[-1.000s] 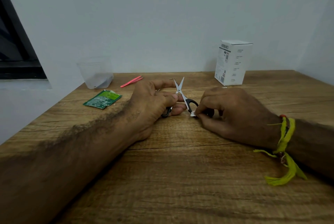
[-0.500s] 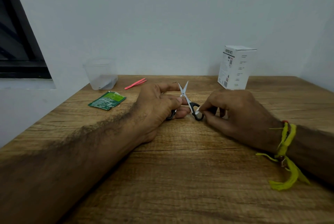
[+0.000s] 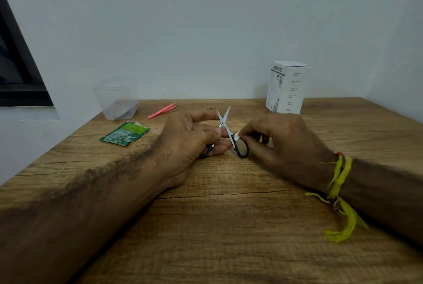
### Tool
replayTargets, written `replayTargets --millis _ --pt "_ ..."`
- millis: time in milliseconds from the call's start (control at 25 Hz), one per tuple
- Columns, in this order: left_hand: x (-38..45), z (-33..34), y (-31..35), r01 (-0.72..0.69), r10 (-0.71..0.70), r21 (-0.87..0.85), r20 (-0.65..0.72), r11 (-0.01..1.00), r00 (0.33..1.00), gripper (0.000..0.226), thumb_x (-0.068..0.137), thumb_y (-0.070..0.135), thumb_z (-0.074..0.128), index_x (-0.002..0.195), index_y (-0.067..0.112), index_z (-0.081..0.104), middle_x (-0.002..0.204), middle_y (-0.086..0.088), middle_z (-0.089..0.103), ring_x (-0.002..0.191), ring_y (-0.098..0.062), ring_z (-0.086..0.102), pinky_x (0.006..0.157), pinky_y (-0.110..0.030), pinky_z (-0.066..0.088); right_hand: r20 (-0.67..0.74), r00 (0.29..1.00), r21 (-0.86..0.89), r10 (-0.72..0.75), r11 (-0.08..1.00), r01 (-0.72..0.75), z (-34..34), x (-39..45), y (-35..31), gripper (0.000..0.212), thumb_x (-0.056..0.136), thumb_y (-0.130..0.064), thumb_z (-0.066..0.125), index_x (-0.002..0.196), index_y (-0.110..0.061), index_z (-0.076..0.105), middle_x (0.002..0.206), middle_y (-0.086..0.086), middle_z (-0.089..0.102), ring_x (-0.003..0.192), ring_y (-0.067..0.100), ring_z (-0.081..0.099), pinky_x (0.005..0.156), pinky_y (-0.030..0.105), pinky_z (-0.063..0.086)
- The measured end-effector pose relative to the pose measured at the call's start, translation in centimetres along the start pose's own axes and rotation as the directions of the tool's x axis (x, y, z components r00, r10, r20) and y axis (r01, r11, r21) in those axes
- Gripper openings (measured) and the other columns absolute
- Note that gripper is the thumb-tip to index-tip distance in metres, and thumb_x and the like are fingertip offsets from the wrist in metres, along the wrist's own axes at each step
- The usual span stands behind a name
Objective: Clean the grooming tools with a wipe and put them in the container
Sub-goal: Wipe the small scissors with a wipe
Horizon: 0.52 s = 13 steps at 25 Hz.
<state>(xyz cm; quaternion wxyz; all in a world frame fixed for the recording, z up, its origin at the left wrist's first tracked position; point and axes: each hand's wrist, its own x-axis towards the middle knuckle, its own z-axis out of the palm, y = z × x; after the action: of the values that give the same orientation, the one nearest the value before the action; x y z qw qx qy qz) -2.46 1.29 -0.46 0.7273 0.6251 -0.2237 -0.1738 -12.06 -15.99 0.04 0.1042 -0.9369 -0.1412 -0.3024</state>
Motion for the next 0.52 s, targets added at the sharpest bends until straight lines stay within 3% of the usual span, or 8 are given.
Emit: replayTargets --millis 200,360,520 --pt "-0.1 0.2 -0.1 -0.002 0.002 -0.016 0.012 1.0 1.0 0.033 0.089 -0.015 0.06 0.117 0.003 0.064 0.086 -0.018 0.078 0.077 -0.03 0.077 0.06 -0.026 0.062 0.01 1.0 -0.031 -0.008 0.999 0.008 0.0 0.1 -0.4 0.004 0.088 -0.01 0.069 0.091 -0.01 0.071 0.083 -0.002 0.067 0.075 0.012 0.059 0.069 0.023 0.044" --pt "-0.2 0.3 0.1 0.008 -0.008 -0.03 -0.006 1.0 1.0 0.033 0.088 -0.016 0.061 0.116 0.002 0.063 0.084 -0.017 0.078 0.073 -0.029 0.077 0.059 -0.027 0.062 0.016 1.0 -0.085 -0.002 0.996 0.003 -0.2 0.0 -0.8 0.007 0.091 -0.019 0.065 0.093 -0.014 0.07 0.091 -0.003 0.067 0.082 0.017 0.059 0.07 0.039 0.051" --pt "-0.4 0.3 0.1 0.002 -0.002 -0.053 -0.002 0.999 1.0 0.033 0.089 -0.015 0.061 0.116 0.003 0.058 0.086 -0.018 0.077 0.076 -0.033 0.077 0.06 -0.03 0.063 -0.06 0.982 0.012 0.18 0.984 -0.179 -0.2 -0.4 -1.5 0.008 0.087 -0.029 0.064 0.088 -0.023 0.07 0.084 -0.015 0.057 0.077 0.003 0.05 0.069 0.025 0.046"
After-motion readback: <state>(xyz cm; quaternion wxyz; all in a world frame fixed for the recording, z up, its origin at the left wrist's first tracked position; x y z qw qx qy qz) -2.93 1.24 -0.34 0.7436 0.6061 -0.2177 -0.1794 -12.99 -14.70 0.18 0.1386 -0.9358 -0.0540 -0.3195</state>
